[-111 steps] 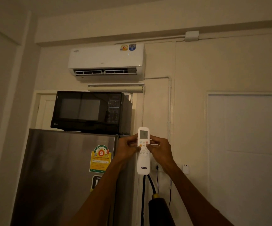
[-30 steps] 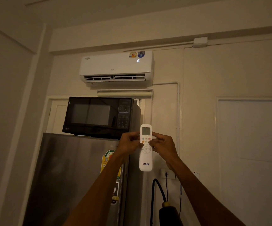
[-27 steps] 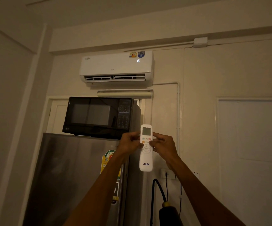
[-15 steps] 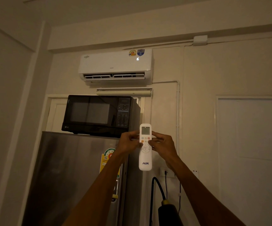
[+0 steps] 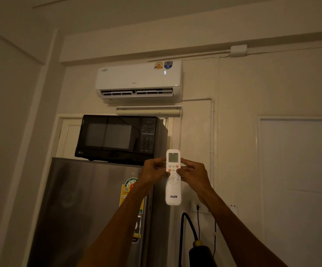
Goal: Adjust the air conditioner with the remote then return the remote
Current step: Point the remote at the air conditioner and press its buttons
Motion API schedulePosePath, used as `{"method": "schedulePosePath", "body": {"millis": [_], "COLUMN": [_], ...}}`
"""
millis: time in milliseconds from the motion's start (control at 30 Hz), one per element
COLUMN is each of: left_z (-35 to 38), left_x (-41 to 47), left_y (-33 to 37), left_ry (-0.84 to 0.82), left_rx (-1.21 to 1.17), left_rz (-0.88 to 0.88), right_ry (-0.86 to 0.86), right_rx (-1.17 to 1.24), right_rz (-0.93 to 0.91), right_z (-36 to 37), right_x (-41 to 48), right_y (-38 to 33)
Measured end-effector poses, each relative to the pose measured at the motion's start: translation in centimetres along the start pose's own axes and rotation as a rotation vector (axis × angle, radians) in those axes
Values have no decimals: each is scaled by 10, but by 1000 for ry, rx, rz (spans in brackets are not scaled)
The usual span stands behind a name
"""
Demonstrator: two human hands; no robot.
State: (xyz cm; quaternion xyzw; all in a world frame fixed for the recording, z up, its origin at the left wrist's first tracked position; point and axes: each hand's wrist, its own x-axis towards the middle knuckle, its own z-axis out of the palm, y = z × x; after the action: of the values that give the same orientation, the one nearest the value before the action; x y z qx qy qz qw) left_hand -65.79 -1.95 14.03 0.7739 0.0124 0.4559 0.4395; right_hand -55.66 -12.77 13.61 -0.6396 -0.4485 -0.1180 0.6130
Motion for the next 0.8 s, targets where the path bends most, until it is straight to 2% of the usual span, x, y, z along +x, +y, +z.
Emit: {"method": "schedulePosePath", "body": {"millis": [800], "left_z": [-4], "left_x": [9], "left_y": [0], "left_ry": [-45], "left_rx": [47], "left_rz": [50], "right_ry": [-143], "right_rx": [-48], "right_rz": [-147], "right_z": [-4], "right_x": [0], "right_y": [-11]}}
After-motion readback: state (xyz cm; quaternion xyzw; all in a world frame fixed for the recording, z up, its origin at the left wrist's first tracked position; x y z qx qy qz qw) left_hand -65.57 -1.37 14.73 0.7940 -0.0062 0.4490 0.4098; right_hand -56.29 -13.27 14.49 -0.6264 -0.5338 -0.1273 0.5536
